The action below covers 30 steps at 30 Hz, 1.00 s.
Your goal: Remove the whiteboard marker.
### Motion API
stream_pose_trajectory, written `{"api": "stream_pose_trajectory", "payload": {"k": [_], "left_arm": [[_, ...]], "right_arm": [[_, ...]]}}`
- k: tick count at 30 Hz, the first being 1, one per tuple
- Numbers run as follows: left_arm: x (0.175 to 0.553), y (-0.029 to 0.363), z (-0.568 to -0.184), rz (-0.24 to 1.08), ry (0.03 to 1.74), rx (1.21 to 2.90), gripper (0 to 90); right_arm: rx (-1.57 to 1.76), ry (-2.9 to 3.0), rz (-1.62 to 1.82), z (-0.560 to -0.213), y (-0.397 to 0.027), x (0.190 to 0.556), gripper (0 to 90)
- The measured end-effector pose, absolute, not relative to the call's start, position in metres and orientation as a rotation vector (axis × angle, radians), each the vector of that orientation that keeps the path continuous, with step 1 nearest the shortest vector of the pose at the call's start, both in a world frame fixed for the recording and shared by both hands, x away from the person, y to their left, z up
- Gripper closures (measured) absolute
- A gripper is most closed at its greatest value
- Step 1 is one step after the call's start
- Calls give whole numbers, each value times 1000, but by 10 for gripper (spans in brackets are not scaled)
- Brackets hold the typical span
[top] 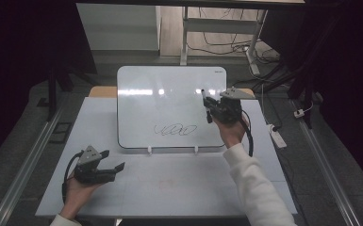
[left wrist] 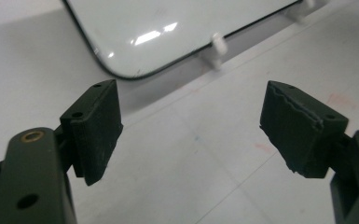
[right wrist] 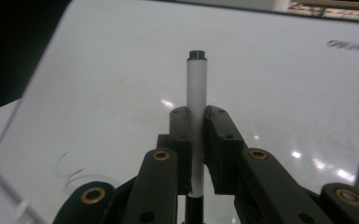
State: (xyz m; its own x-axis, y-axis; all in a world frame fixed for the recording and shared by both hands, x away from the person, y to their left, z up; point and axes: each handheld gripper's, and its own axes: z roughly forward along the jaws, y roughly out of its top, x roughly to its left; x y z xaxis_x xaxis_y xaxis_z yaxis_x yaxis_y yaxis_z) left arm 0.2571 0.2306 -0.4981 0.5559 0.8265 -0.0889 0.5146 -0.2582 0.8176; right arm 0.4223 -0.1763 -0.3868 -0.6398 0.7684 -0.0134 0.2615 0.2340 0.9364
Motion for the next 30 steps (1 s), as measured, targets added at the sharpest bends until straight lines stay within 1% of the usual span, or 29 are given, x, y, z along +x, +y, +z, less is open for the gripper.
{"api": "stream_pose_trajectory", "payload": {"k": [7,15,22,27,30], "left_arm": [[266,201,-482,407,998,1944,238],[288,151,-463,320,890,1958,256],[307,112,-461,182,827,1977,274],[314,98,-463,114,817,1959,301],[318,93,-464,76,809,1944,337]], "right_arm": [[858,2112,1518,-398,-179,388,808],[731,2213,1591,-412,-165,358,808],[631,2303,1598,-421,-148,345,808],[578,2333,1594,-426,-134,338,808],[534,2339,1565,-427,-127,333,807]]}}
